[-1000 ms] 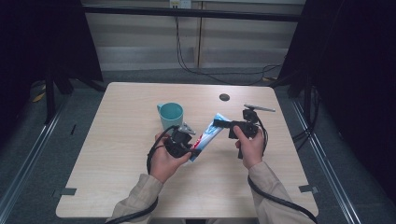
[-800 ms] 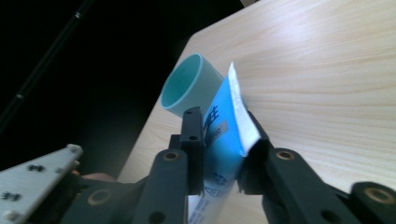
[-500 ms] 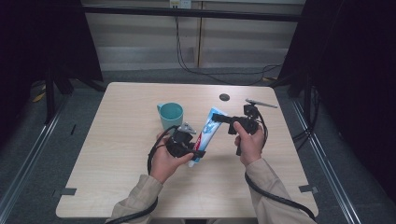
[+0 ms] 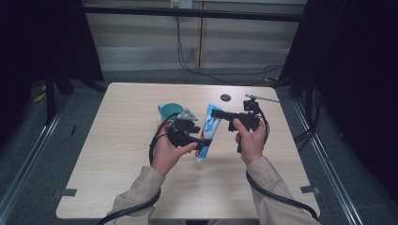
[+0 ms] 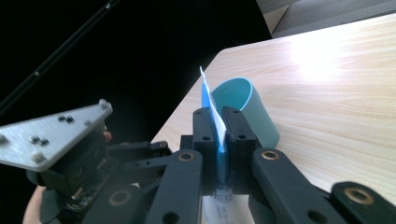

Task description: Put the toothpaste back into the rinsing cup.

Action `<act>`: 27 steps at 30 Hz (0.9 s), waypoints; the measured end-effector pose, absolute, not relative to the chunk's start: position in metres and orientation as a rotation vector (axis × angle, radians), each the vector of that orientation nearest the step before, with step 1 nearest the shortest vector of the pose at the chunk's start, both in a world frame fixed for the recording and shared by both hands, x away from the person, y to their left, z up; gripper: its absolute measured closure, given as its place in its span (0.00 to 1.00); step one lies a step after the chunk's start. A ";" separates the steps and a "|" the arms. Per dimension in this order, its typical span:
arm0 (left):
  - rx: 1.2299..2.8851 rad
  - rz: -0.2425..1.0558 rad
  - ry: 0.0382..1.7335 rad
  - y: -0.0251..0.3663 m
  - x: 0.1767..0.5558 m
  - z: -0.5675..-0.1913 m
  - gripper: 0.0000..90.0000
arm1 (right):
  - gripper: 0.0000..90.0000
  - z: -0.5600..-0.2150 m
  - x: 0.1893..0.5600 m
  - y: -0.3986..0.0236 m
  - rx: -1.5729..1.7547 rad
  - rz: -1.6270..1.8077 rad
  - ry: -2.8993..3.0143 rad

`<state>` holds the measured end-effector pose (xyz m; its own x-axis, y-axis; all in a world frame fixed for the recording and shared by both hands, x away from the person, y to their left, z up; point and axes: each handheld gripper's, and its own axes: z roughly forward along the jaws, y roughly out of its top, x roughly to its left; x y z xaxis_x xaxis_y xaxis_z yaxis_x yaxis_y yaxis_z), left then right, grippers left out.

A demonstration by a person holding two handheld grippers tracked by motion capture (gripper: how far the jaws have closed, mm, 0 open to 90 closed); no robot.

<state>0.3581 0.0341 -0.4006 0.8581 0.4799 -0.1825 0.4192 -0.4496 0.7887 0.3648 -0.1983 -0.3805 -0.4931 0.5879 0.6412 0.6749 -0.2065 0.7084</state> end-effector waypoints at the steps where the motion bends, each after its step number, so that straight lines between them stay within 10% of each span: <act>1: 2.091 0.088 0.661 0.032 0.359 -0.399 0.35 | 0.94 -0.380 0.365 -0.197 -1.539 -1.822 -1.936; 27: 1.928 0.130 0.735 0.022 0.363 -0.396 0.51 | 0.94 -0.372 0.355 -0.181 -1.516 -1.860 -2.007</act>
<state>0.3628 0.0224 -0.3959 0.8076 0.5447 -0.2259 0.4340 -0.2897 0.8531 0.3551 -0.1810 -0.3715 -0.5302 0.6140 0.5847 0.6298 -0.1766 0.7564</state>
